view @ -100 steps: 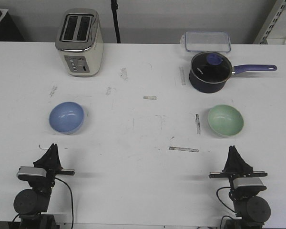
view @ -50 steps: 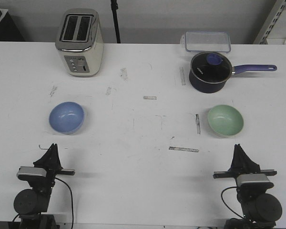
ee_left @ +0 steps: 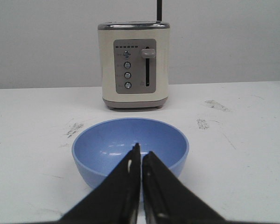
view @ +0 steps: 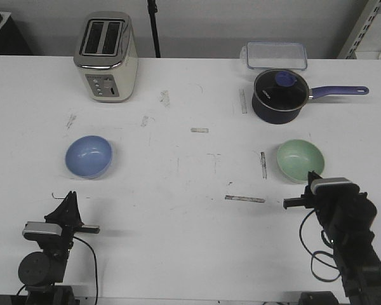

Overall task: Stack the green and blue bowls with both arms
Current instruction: 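Reach the right gripper forward and grasp the rim of the pale green bowl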

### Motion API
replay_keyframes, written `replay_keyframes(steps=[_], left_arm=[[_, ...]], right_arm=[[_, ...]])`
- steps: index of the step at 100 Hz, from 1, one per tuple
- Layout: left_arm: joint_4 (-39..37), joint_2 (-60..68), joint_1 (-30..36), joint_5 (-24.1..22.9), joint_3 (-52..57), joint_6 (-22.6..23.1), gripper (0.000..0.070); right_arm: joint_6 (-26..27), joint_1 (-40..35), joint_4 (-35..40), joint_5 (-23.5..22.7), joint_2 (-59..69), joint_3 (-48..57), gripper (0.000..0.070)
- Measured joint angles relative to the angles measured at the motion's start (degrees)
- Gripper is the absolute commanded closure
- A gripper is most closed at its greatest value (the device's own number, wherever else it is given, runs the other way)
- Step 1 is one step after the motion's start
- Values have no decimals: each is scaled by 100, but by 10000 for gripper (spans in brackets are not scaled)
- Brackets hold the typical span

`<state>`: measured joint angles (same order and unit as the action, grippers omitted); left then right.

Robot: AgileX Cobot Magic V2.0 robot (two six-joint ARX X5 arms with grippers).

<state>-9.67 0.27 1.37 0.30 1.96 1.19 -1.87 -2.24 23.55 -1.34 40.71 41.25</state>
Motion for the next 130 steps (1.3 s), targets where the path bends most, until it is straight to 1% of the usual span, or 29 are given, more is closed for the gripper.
replay_keyframes(steps=[12, 23, 46, 54, 67, 72, 76, 82, 83, 84, 88, 91, 96, 130], left_arm=[[0, 0, 0, 0, 0, 0, 698], [0, 0, 0, 0, 0, 0, 698], [0, 0, 0, -2, 0, 0, 698], [0, 0, 0, 0, 0, 0, 698], [-2, 0, 0, 0, 0, 0, 698], [0, 0, 0, -2, 0, 0, 698], [0, 0, 0, 0, 0, 0, 698], [0, 0, 0, 0, 0, 0, 698], [0, 0, 0, 0, 0, 0, 698], [0, 0, 0, -2, 0, 0, 698], [0, 0, 0, 0, 0, 0, 698], [0, 0, 0, 0, 0, 0, 698], [-2, 0, 0, 0, 0, 0, 698], [0, 0, 0, 0, 0, 0, 698]], right_arm=[[249, 63, 562, 4, 715, 741, 687], [520, 192, 748, -22, 1370, 1434, 687], [1303, 627, 1659, -114, 2638, 2463, 686], [1432, 903, 1886, -262, 3056, 2743, 685], [1513, 1314, 2288, -706, 3703, 3224, 680], [1523, 1443, 2424, -850, 3926, 3377, 646], [1523, 1526, 2527, -944, 4085, 3484, 569], [1521, 1617, 2616, -1073, 4284, 3567, 428], [1523, 1631, 2629, -1093, 4312, 3576, 417], [1521, 1641, 2643, -1108, 4341, 3580, 382], [1521, 1692, 2697, -1185, 4439, 3589, 319], [1521, 1727, 2747, -1226, 4509, 3589, 295], [1519, 1781, 2833, -1257, 4616, 3589, 277], [1340, 2026, 2942, -1257, 5121, 3589, 269]])
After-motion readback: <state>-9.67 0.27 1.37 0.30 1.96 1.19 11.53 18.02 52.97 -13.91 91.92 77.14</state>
